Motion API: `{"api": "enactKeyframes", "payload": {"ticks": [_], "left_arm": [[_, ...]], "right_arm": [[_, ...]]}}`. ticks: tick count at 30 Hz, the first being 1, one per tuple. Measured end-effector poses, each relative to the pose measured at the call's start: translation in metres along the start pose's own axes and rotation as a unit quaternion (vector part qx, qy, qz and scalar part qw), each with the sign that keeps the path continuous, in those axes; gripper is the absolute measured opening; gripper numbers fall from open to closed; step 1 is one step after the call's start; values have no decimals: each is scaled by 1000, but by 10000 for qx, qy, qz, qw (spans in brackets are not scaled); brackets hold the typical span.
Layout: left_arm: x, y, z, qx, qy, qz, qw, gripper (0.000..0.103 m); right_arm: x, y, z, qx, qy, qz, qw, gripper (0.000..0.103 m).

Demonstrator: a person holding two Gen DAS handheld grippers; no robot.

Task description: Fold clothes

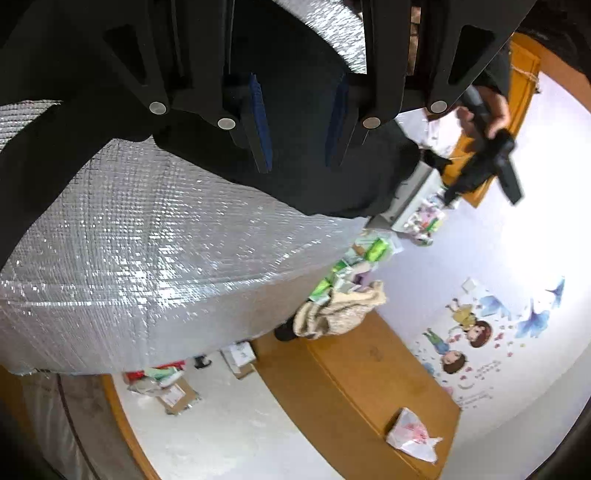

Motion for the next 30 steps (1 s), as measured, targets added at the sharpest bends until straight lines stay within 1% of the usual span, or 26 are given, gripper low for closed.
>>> {"api": "enactKeyframes", "payload": {"ticks": [2, 5, 7, 10, 13, 16, 18, 21, 22, 23, 24, 25, 26, 28, 29, 30], "left_arm": [[3, 3, -13, 16, 119, -46, 9999, 29], [-1, -1, -57, -91, 673, -259, 9974, 34], [-6, -4, -84, -105, 1040, -384, 9938, 35], [-13, -14, -114, -66, 1406, -720, 9874, 36], [-19, -23, -127, -98, 1594, -1028, 9818, 36], [-20, -31, -133, -121, 1661, -1289, 9776, 37], [-21, -35, -136, -86, 1719, -1420, 9748, 37], [-26, -41, -141, 8, 1880, -1645, 9683, 37], [-28, -42, -143, 41, 1931, -1675, 9668, 36], [-31, -42, -144, 67, 1965, -1691, 9658, 30], [-32, -41, -143, 72, 1951, -1652, 9667, 27], [-31, -39, -142, 63, 1908, -1548, 9693, 14], [-29, -36, -141, 51, 1859, -1426, 9722, 10], [-18, -22, -135, 88, 1596, -997, 9821, 7], [-12, -15, -131, 141, 1482, -824, 9854, 6], [-9, -7, -130, 181, 1427, -661, 9874, 6]], "right_arm": [[1, -8, -7, -87, 92, -57, 9999, 31], [2, -18, -23, -159, 204, -121, 9996, 31], [3, -22, -32, -175, 247, -125, 9995, 31], [6, -23, -42, -198, 276, -93, 9994, 31], [8, -27, -48, -247, 306, -30, 9992, 31], [9, -32, -53, -330, 355, 14, 9988, 31], [8, -36, -56, -374, 387, 29, 9985, 31], [6, -39, -60, -438, 429, 85, 9981, 31], [5, -39, -61, -462, 435, 125, 9979, 31], [4, -40, -61, -477, 439, 153, 9978, 31], [3, -41, -61, -494, 436, 164, 9977, 31], [2, -42, -62, -513, 432, 171, 9976, 31], [1, -43, -62, -527, 434, 158, 9975, 31], [1, -45, -62, -572, 407, 85, 9975, 28], [0, -46, -62, -588, 394, 48, 9975, 26], [0, -48, -61, -624, 385, 8, 9973, 20]]}}
Point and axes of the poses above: each gripper's, at about its wrist camera, not at the fingertips, and z roughly against the way its jaws point, y to its left, x to its top, the point moved 2 cm from there along -z, roughly the way its jaws point, and after that the axes turned 7 degrees about x, right-handed, at the moved point
